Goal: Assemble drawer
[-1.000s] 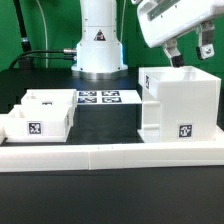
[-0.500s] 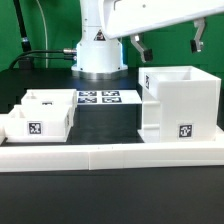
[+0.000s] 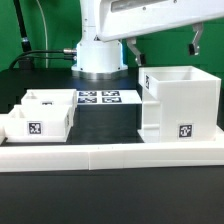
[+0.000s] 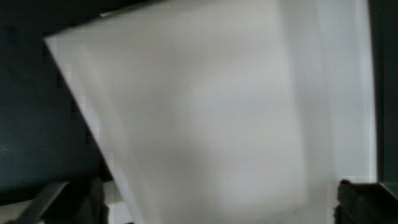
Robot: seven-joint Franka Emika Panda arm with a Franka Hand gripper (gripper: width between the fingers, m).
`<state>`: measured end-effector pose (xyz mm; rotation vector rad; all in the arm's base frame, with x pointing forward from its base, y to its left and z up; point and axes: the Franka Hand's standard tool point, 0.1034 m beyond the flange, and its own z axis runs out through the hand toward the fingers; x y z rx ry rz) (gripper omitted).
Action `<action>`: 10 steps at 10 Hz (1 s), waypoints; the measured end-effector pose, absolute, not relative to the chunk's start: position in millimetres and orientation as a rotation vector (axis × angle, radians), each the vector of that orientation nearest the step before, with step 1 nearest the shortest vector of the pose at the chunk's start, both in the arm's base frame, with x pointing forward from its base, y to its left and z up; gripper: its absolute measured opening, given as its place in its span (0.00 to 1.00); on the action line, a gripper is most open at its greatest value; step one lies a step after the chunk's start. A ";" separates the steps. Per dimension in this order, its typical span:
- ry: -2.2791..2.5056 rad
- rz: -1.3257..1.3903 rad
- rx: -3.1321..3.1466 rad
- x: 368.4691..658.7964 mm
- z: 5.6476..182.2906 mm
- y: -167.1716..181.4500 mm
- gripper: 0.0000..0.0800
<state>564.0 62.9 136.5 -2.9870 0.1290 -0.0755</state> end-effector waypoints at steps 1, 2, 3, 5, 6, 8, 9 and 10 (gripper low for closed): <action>0.114 -0.061 -3.004 552.4 135.3 51.5 0.81; 0.122 -0.052 -3.011 543.9 134.6 34.8 0.81; 0.129 -0.059 -3.014 543.6 135.0 15.0 0.81; 0.142 -0.057 -3.010 543.4 133.2 8.6 0.81; 0.140 -0.057 -3.010 543.3 133.0 8.9 0.81; 0.167 -0.051 -3.009 542.1 132.1 7.2 0.81; 0.204 -0.034 -3.011 537.9 129.1 0.0 0.81; 0.234 -0.020 -3.018 534.2 126.2 -12.8 0.81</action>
Offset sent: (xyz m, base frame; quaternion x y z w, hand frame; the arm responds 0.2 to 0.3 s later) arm -0.0011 -0.0492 -0.0023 0.0536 0.0035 0.0005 0.9986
